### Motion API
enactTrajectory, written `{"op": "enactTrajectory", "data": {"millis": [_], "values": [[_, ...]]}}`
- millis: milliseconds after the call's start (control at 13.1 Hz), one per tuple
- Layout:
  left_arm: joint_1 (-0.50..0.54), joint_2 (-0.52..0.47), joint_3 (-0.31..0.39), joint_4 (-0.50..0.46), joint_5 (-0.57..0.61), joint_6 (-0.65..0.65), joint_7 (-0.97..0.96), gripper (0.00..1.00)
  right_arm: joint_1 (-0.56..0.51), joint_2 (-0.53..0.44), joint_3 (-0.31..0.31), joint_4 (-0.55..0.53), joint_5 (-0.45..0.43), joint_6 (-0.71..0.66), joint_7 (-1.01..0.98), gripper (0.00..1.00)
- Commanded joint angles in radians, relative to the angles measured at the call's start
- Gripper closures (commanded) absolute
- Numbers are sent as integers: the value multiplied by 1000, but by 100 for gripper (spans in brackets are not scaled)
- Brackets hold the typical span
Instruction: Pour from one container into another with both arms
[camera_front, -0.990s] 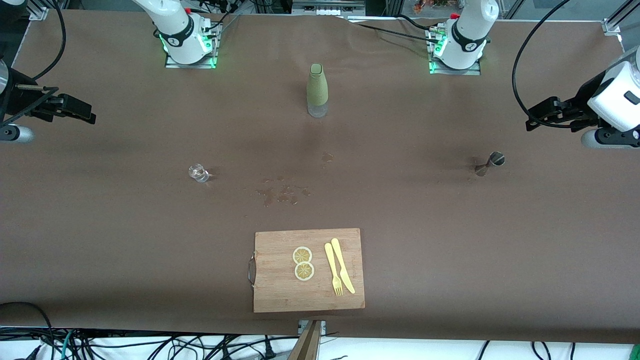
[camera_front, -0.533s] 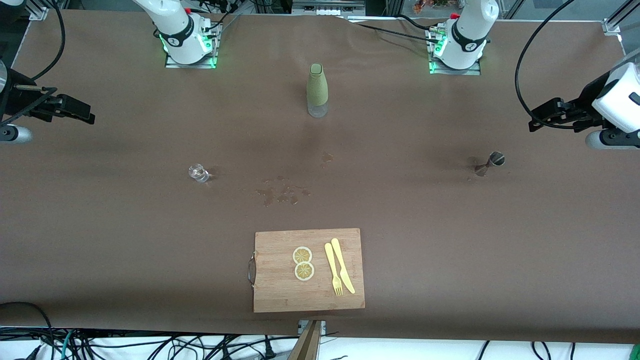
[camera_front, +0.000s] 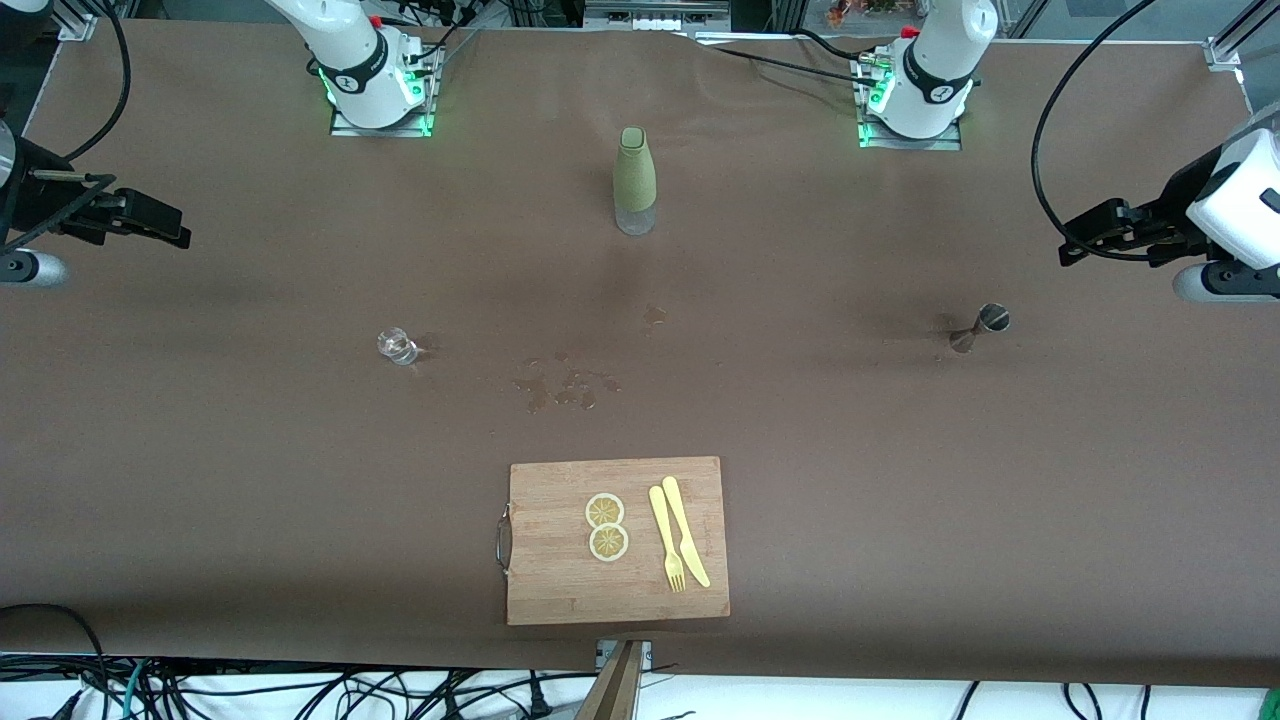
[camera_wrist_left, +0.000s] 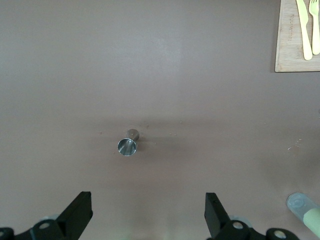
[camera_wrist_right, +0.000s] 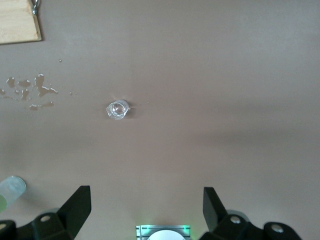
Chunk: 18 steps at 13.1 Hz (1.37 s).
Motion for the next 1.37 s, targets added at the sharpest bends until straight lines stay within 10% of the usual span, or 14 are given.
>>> {"op": "enactTrajectory", "data": {"millis": [0, 686, 1295], "values": [[9, 18, 4, 27, -23, -5, 0, 0, -2, 20, 11, 4, 11, -14, -64, 1], [14, 34, 11, 23, -23, -44, 57, 0, 2, 23, 38, 13, 16, 1, -66, 1], [83, 61, 121, 12, -109, -49, 633, 0, 2, 1, 46, 19, 55, 4, -69, 1]]}}
